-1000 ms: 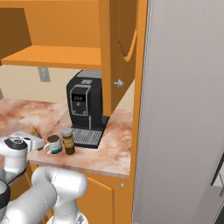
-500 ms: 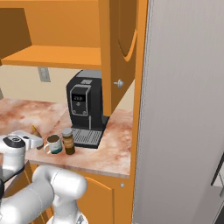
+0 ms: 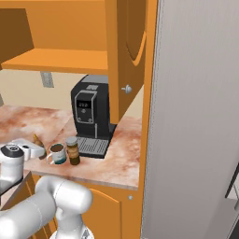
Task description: Pick the cinnamon and honey bottle from the cabinet and place them next to the mug.
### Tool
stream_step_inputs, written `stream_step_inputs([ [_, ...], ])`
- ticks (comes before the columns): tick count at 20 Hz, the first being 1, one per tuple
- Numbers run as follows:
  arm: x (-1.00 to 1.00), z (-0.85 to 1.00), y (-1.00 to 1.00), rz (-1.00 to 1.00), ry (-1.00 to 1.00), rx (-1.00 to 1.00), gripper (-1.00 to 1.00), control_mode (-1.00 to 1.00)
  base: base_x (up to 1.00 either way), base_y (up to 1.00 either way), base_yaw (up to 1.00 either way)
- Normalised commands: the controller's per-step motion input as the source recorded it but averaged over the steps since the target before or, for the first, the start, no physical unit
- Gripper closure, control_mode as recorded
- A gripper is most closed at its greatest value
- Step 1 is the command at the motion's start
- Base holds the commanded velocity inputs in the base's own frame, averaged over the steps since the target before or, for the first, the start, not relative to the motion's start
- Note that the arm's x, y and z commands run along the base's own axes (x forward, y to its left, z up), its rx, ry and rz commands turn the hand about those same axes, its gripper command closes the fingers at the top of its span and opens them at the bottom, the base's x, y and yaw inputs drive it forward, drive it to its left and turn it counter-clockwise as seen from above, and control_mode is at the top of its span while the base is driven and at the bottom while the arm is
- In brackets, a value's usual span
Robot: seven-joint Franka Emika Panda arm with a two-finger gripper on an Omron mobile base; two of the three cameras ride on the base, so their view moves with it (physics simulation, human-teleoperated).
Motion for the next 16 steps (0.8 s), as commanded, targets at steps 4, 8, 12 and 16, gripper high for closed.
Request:
stream_step_inputs([
  [4,-0.07,-0.04,0.0,-0.03,-0.06,0.0,1.0,-1.0,0.0,0.0,0.0],
  [8,-0.25,0.0,0.0,0.0,-0.05,0.02,1.0,-1.0,0.0,0.0,0.0],
  [12,-0.06,0.0,-0.04,0.0,0.0,0.05,1.0,-1.0,0.0,0.0,0.0],
  [16,0.0,0.0,-0.14,0.0,0.0,0.12,1.0,-1.0,0.0,0.0,0.0],
])
